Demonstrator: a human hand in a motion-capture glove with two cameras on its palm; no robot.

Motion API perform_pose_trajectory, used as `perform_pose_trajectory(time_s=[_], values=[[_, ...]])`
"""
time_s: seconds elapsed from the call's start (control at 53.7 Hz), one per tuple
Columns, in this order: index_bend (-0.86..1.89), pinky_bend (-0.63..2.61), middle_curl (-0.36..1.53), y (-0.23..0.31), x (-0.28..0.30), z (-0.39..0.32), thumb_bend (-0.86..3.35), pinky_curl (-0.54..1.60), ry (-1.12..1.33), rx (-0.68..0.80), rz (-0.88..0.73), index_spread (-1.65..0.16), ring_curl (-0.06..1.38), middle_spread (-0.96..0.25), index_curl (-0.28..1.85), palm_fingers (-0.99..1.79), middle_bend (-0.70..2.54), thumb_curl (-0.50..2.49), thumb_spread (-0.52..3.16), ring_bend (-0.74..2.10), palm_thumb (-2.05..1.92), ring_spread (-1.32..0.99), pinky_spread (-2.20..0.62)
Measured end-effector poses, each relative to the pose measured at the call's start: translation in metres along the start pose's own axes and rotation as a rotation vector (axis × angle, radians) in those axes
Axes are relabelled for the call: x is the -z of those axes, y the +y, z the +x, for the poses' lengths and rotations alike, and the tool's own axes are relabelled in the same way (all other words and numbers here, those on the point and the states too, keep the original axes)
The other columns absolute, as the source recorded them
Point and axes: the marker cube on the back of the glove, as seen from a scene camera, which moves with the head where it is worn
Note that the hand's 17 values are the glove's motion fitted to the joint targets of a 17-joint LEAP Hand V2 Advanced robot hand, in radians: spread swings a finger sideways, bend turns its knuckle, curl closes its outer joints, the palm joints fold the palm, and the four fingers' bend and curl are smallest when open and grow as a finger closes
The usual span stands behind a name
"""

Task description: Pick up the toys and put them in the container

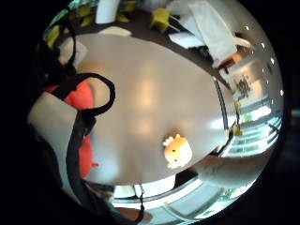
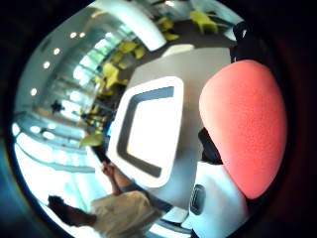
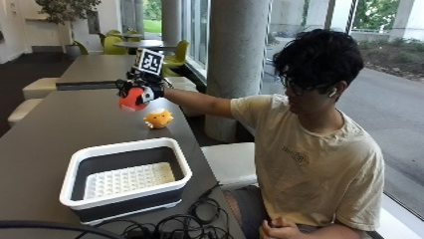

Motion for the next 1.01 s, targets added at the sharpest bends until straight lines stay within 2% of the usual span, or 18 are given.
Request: perform_pose_trajectory(time_s=[0.224,0.373,0.484,0.578,0.596,0.615,0.633,0.671,0.745,0.857,1.006], values=[[0.34,0.98,0.46,-0.021,0.024,-0.132,0.07,0.41,-0.073,0.184,0.019,-0.39,0.52,-0.36,0.36,0.92,0.46,0.83,0.83,0.77,0.61,-0.44,-0.39],[0.32,1.04,0.49,-0.033,0.005,-0.179,0.03,0.44,-0.087,0.21,-0.09,-0.4,0.54,-0.35,0.4,0.87,0.41,0.87,0.77,0.77,0.59,-0.43,-0.4],[0.08,1.2,0.48,-0.039,-0.012,-0.206,0.0,0.49,-0.065,0.238,-0.204,-0.38,0.57,-0.29,0.37,0.64,0.3,0.87,0.91,0.82,0.51,-0.38,-0.38],[0.11,1.24,0.47,-0.037,-0.026,-0.22,-0.03,0.5,-0.031,0.255,-0.32,-0.35,0.56,-0.23,0.35,0.35,0.23,0.8,1.08,0.73,0.38,-0.32,-0.34],[0.09,1.24,0.46,-0.037,-0.029,-0.22,-0.01,0.49,-0.025,0.26,-0.333,-0.35,0.54,-0.21,0.34,0.19,0.21,0.78,1.12,0.67,0.39,-0.3,-0.31],[0.12,1.25,0.48,-0.036,-0.031,-0.221,-0.01,0.5,-0.018,0.261,-0.342,-0.35,0.56,-0.21,0.35,0.27,0.23,0.78,1.14,0.7,0.38,-0.3,-0.31],[0.06,1.26,0.45,-0.035,-0.032,-0.221,-0.02,0.49,-0.012,0.26,-0.347,-0.34,0.52,-0.18,0.32,0.04,0.17,0.75,1.16,0.61,0.36,-0.27,-0.27],[0.09,1.29,0.46,-0.033,-0.034,-0.222,-0.02,0.5,-0.012,0.261,-0.345,-0.33,0.53,-0.16,0.32,0.01,0.19,0.72,1.2,0.61,0.34,-0.24,-0.24],[0.09,1.23,0.44,-0.031,-0.033,-0.223,-0.06,0.46,-0.048,0.265,-0.303,-0.31,0.47,-0.1,0.28,-0.16,0.19,0.64,1.23,0.49,0.24,-0.18,-0.17],[0.13,1.13,0.43,-0.026,-0.028,-0.214,-0.05,0.41,-0.039,0.247,-0.272,-0.3,0.42,-0.06,0.27,-0.16,0.19,0.54,1.25,0.4,0.11,-0.12,-0.08],[0.2,1.03,0.41,-0.005,-0.022,-0.189,-0.02,0.37,0.035,0.2,-0.32,-0.31,0.39,-0.03,0.31,-0.07,0.17,0.47,1.3,0.33,0.07,-0.07,-0.04]])
